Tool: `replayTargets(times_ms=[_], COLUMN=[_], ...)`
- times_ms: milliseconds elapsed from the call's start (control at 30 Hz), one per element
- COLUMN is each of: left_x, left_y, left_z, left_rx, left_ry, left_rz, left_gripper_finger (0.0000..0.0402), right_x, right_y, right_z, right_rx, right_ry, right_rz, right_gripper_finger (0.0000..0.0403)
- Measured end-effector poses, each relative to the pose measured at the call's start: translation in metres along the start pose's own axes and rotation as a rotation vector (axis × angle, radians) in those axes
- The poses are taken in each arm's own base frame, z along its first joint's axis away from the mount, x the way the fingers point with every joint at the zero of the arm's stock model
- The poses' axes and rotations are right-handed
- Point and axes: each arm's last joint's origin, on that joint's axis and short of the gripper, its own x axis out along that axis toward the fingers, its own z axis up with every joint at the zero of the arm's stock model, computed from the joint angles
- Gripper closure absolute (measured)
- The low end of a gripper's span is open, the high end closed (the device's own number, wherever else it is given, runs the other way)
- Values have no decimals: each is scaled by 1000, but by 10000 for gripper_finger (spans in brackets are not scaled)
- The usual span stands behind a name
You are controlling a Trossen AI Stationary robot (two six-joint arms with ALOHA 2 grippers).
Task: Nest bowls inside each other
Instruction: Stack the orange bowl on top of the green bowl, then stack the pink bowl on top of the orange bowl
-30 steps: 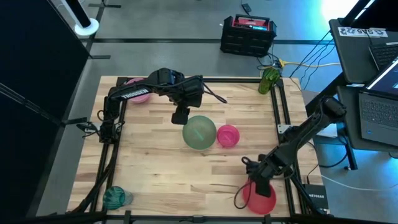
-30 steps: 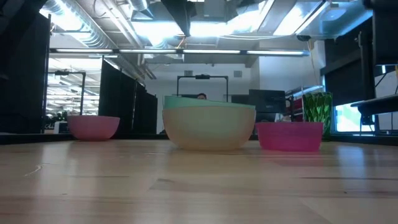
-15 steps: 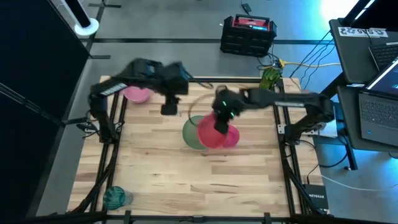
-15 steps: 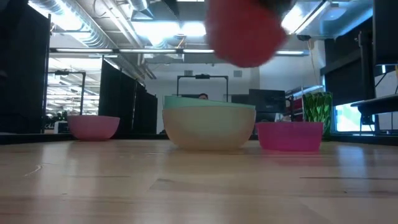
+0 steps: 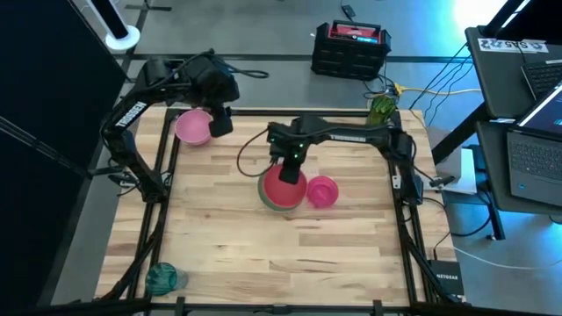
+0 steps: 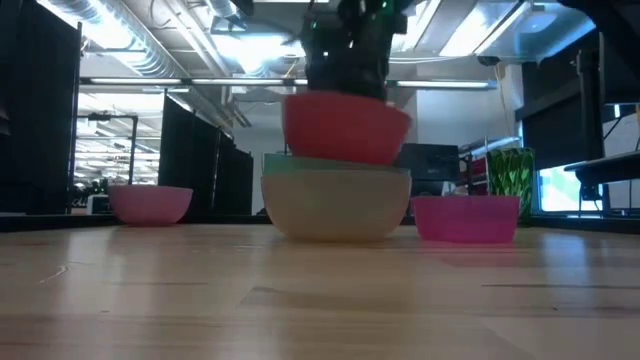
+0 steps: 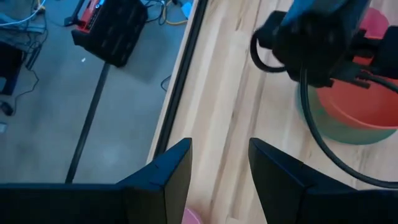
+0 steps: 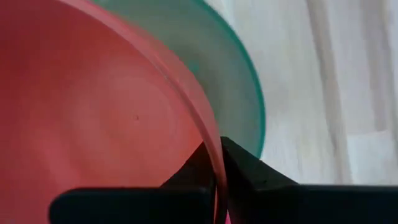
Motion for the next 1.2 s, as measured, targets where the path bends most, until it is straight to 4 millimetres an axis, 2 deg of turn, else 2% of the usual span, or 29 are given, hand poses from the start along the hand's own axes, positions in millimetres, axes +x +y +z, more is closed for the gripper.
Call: replayTargets(times_ms=[200,367,633,900,967,1067,1200], left_x=[0,0,35,72,103,147,177], left_y=[2,2,2,2,4,7,25], left_z=[-1,-1,-9,-24,-40,-72,-116], left_rx=[2,27,-91,-227,-321,-426,-619], left_ry=[1,1,143,305,426,594,760], left_rz=[3,3,-9,2,56,87,151], left_gripper_finger=[256,257,257,257,257,257,257], right_x=[16,14,-83,-170,-191,-210,-219], right_y=[-4,-3,30,54,64,70,65], right_z=[3,5,-30,-91,-121,-167,-222], right_rx=[-28,-44,-83,-109,-85,-18,115], right_ry=[22,0,-141,-291,-356,-438,-553], right_rz=[-4,36,-20,-74,-133,-217,-261], right_gripper_finger=[391,341,278,217,217,217,217])
